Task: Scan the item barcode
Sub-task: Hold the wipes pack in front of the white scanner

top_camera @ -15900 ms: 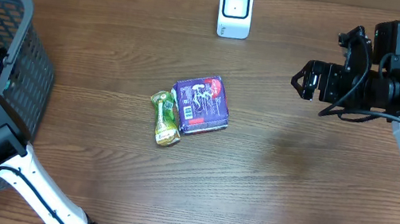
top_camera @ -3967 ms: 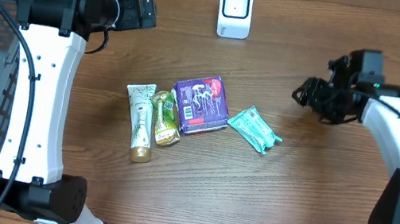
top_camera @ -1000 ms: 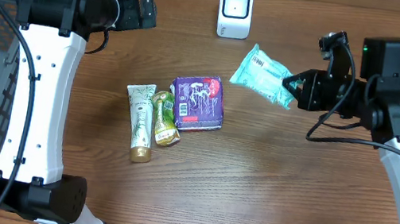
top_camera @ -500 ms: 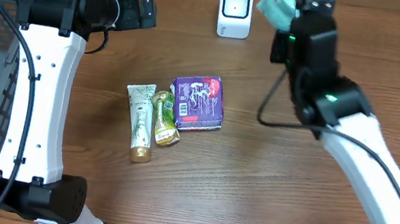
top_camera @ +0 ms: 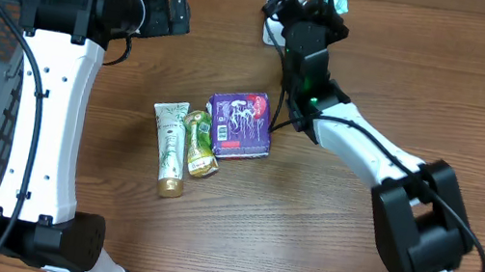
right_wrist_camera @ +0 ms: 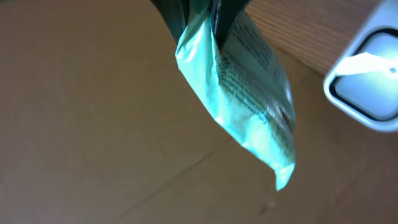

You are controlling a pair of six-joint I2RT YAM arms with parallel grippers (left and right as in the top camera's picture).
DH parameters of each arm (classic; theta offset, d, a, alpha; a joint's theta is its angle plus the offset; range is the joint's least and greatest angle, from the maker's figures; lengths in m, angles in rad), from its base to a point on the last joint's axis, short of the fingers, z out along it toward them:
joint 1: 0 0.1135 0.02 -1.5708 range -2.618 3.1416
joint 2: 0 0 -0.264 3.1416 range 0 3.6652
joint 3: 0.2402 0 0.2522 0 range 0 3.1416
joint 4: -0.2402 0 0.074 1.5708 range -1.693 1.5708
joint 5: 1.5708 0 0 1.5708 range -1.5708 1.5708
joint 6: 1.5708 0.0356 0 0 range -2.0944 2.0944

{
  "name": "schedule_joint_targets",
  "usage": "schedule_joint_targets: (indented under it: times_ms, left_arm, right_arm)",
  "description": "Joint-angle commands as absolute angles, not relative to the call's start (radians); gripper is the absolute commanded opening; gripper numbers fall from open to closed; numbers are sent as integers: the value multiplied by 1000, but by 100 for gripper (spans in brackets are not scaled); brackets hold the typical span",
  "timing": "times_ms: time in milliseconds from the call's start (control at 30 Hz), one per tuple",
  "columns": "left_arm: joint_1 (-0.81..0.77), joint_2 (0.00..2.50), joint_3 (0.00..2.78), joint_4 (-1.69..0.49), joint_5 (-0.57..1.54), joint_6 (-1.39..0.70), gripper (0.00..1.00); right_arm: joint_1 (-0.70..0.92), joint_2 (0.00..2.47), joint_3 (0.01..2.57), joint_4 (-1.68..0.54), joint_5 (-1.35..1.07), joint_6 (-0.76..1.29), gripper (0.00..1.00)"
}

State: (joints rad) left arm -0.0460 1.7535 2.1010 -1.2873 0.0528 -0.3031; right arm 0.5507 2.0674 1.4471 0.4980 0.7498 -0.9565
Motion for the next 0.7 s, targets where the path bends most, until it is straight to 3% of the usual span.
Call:
schedule_joint_targets:
  times_ms: [0, 233, 533, 667]
  left_arm:
    - [-53, 1752, 2109, -1286, 60, -284, 100]
    - [-53, 1752, 2109, -1286, 60, -284, 100]
    - [-53, 1752, 2109, -1286, 60, -284, 100]
    - [-52, 1752, 2109, -1286, 60, -284, 100]
  right_arm:
    - [548, 2141, 1467, 581, 774, -1223, 4]
    - [546, 2258, 1468, 820, 712, -1404, 4]
    - [536, 2294, 1504, 818, 599, -1440, 4]
    - [526, 2305, 1579, 720, 578, -1399, 4]
